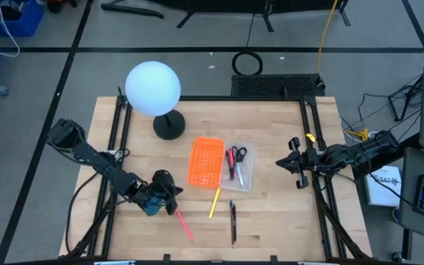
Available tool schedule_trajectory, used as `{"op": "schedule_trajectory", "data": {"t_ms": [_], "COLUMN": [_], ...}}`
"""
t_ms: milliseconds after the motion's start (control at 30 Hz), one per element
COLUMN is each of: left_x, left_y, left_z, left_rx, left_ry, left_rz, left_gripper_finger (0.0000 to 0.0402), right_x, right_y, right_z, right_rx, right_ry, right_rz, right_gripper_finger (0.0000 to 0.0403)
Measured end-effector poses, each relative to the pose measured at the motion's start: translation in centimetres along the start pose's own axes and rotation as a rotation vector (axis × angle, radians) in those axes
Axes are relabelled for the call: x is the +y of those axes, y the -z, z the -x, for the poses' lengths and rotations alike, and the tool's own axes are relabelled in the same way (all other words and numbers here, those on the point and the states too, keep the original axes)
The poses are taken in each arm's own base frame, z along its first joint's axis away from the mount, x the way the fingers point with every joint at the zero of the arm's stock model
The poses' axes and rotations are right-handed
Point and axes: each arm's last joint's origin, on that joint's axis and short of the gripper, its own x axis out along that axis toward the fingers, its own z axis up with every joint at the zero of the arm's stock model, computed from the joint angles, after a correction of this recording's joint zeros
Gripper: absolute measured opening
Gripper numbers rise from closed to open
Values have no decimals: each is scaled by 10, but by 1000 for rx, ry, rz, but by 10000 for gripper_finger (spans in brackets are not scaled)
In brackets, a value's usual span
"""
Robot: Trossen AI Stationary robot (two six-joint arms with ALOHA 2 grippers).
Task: Pick & place school supplies into a supply box
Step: Put the pink pencil into the orange supply box
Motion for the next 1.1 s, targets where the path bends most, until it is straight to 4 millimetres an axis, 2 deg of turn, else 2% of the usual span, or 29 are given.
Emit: {"op": "schedule_trajectory", "data": {"t_ms": [167,300,467,600,800,967,1100], "left_x": [5,-4,-19,-30,-45,-49,-44], "left_y": [5,0,-28,-50,-68,-69,-61], "left_z": [-1,-1,8,19,26,14,2], "left_rx": [61,222,421,497,472,437,470], "left_ry": [24,89,-18,-81,34,129,48], "left_rz": [-20,-184,-286,-491,-841,-941,-970], "left_gripper_finger": [21,23,23,24,24,24,27], "right_x": [0,0,-2,-2,-2,-2,-2], "right_y": [0,0,0,0,0,1,1], "right_z": [0,0,0,0,0,0,0], "right_rx": [0,0,1,2,5,7,10], "right_ry": [1,13,68,79,79,79,79], "right_rz": [0,0,0,0,2,2,-2], "right_gripper_finger": [0,0,0,0,0,0,0]}}
